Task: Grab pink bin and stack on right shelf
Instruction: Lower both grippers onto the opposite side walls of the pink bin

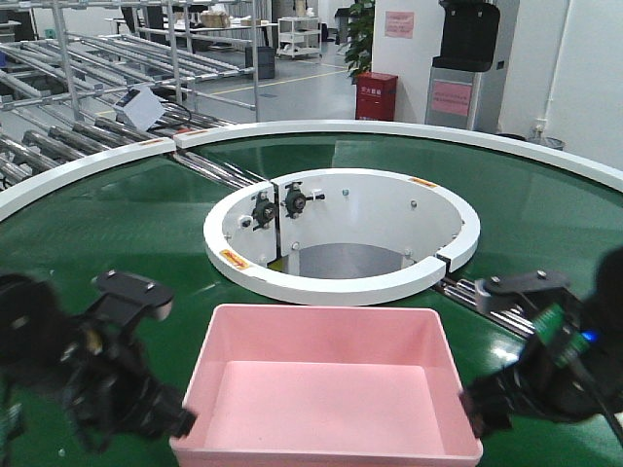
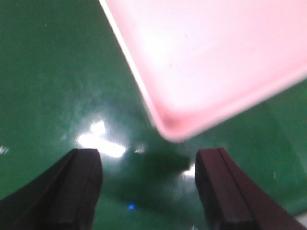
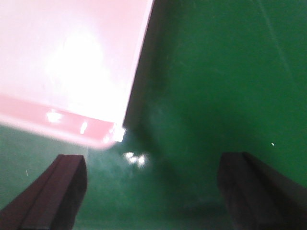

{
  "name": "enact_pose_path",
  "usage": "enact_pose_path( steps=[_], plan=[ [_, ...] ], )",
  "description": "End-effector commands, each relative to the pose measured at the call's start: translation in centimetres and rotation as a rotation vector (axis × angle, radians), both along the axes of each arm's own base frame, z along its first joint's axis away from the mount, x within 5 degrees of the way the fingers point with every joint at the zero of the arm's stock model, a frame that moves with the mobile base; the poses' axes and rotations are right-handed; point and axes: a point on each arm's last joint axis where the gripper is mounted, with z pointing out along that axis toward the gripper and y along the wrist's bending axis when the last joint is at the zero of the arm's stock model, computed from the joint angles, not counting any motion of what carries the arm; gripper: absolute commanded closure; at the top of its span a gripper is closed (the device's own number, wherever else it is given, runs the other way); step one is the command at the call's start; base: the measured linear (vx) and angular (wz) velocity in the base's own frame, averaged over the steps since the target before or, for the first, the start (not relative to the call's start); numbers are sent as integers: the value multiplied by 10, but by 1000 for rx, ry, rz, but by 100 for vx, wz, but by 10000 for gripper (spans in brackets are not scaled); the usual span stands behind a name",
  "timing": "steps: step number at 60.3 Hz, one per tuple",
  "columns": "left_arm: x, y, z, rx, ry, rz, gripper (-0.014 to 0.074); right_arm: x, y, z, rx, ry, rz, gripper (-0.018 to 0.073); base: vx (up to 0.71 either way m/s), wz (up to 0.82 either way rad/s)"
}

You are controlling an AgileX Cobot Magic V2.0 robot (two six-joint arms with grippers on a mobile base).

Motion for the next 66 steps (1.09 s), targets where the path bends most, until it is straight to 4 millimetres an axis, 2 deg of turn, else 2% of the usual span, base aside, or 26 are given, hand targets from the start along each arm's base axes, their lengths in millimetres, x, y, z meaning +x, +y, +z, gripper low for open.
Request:
enact_pose_path(
  steps=[1, 15, 27, 38, 45, 56, 66],
  plan=[
    [23, -12, 18, -61, -57, 48, 50, 22, 4, 19, 32, -61, -55, -6, 0, 0],
    [78, -22, 0, -61, 22, 185, 50, 75, 16, 6, 53, -17, -96, -6, 0, 0],
    [103, -32, -12, -77, 27, 224, 52, 103, 22, -14, 46, 12, -103, -4, 0, 0],
    [110, -32, -26, -34, 41, 220, 82, 119, 25, -38, 24, 39, -101, 0, 0, 0],
    [111, -30, -28, -11, 38, 223, 133, 123, 25, -51, 5, 65, -102, 43, 0, 0],
    [112, -28, -28, -16, 34, 267, 286, 124, 25, -55, 9, 74, -120, 186, 0, 0],
    [112, -29, -28, -21, 36, 275, 437, 124, 25, -55, 9, 77, -121, 354, 0, 0]
  ],
)
